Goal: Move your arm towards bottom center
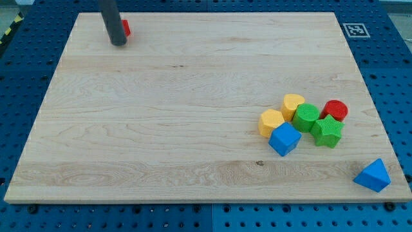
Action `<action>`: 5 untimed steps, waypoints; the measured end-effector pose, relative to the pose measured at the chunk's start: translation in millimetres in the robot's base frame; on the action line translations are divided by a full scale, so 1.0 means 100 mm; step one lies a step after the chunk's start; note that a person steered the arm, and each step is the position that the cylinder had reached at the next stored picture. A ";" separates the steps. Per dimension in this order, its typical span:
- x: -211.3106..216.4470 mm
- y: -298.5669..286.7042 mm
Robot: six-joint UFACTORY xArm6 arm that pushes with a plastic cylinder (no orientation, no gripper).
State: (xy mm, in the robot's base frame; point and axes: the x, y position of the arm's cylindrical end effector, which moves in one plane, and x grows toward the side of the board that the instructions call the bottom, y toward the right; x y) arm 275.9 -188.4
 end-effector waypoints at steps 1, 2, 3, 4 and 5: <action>-0.25 -0.01; -0.23 -0.03; 0.43 0.34; 1.49 0.96; 2.59 1.47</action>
State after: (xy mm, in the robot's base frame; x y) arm 535.1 -41.3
